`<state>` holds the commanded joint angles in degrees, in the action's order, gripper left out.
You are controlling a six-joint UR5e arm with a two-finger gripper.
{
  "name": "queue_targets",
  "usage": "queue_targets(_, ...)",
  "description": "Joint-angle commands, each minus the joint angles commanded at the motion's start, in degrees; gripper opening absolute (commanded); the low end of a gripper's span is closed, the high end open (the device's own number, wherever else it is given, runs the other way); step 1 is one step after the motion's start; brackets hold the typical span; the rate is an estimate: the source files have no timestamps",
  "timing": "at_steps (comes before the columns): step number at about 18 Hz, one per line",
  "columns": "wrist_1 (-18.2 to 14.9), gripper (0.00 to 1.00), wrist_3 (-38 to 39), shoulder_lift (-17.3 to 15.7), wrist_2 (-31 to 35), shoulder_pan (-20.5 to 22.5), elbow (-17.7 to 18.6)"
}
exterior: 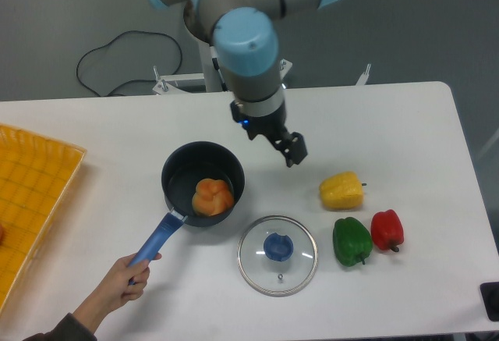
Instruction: Place the round bread in the pot
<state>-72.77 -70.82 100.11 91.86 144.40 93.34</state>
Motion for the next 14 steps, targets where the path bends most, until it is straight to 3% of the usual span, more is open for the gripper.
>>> queue_targets(8,0.0,1.0,-5.0,3.9,-1.7,6.0,-4.3)
queue_targets(14,0.0,1.0,-10.9,5.9,-3.5,9.8,-5.3)
